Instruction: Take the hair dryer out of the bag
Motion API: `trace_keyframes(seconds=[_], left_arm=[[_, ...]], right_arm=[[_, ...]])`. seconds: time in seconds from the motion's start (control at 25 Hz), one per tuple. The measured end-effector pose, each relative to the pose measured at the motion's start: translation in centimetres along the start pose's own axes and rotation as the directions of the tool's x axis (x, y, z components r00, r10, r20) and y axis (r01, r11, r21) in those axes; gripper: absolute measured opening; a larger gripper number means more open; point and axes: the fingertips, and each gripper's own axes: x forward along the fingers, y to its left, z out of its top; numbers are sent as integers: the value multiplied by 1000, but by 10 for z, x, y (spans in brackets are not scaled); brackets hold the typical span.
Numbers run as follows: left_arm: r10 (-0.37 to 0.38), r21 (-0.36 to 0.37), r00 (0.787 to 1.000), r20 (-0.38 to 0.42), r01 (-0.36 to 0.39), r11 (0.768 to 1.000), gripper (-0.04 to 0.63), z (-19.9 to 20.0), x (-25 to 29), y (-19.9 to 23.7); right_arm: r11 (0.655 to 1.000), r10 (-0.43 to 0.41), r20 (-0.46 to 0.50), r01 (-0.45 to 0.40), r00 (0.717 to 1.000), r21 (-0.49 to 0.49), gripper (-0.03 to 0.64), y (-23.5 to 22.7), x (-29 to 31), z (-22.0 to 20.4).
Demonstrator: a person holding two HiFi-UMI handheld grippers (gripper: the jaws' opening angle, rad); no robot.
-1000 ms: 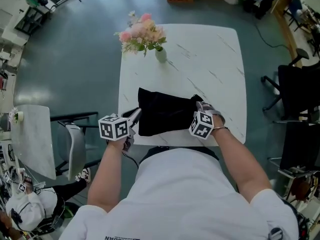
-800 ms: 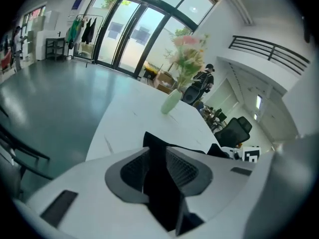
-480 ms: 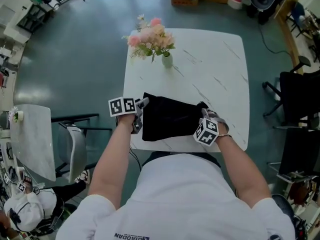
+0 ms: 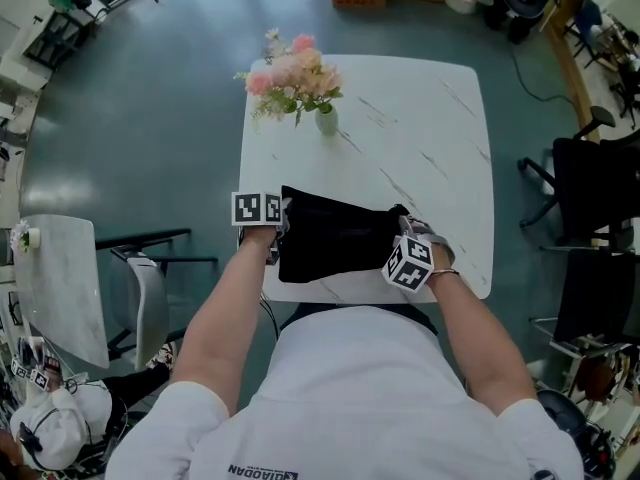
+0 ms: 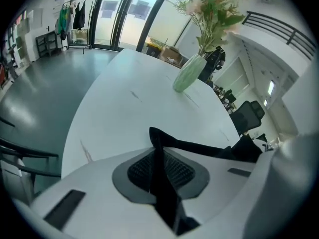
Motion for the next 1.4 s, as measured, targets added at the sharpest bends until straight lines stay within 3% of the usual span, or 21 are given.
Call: trace_keyframes(seconds=[0.2,0.48,0.92,1.2,1.4], left_arm=[[45,-6,998,32,-45,999,38,9,-9,10],[85,-67,994,63,-81,994,38,16,-30,37],[136,-103,987,84,-127,987,38,27,-43,65],[137,-125,987,87,-126,984,38,25,-42,70],[109,-101,982,153,-94,990,48,26,-44,61]], right_arm=[[998,29,33,-31,999,53,267,-2,-6,5],[993,11,68,-19,998,120,262,-4,-12,9],[981,-27,76,12,997,193,259,-9,-27,-4],[970,-36,73,17,997,241,258,-6,-32,-13],[965,-37,39,25,999,261,259,0,-24,-21]])
